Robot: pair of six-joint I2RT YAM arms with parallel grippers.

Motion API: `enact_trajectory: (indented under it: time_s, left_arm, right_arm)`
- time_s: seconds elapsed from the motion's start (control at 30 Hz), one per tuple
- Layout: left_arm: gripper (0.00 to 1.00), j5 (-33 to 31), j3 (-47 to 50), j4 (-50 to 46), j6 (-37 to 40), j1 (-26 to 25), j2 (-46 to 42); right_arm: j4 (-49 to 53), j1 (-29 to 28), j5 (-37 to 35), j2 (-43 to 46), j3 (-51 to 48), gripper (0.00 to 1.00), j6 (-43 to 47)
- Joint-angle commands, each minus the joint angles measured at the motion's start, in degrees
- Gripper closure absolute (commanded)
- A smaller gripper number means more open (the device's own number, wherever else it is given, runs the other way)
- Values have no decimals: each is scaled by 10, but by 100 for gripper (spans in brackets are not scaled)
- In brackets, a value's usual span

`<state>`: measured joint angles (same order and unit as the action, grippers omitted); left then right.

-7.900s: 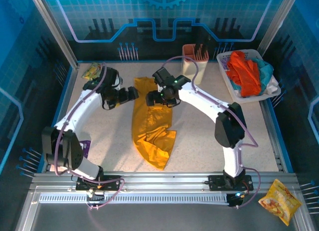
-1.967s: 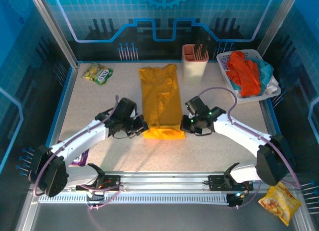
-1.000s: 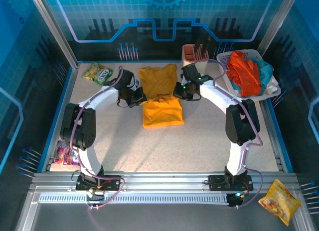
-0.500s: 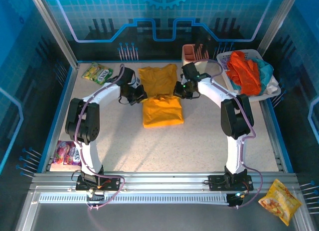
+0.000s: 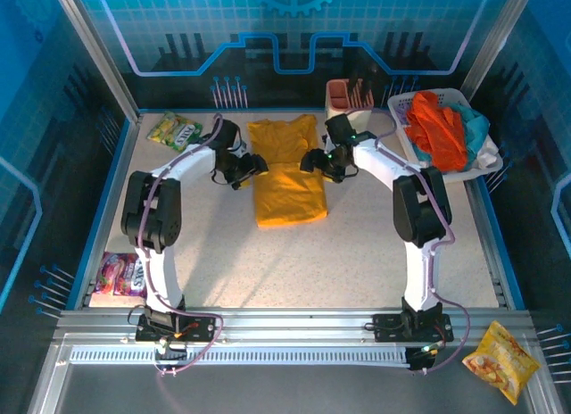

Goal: Fold and stack the t-shirts

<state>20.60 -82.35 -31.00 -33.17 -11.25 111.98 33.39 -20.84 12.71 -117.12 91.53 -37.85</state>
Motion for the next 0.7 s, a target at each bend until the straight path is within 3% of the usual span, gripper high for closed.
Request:
enact_trajectory:
  time_s: [0.0, 0.33, 0.67]
  left_arm:
    - [35, 8, 48, 14, -25, -12, -78]
    - [41, 30, 184, 163, -139, -110, -137]
    - [44, 4, 266, 216, -156, -135, -104]
  right_arm:
    - [-20, -5, 23, 78, -57, 25, -2]
    - [-181, -51, 126, 139, -212, 33, -108]
    - [-382, -39, 138, 137, -383, 40, -149]
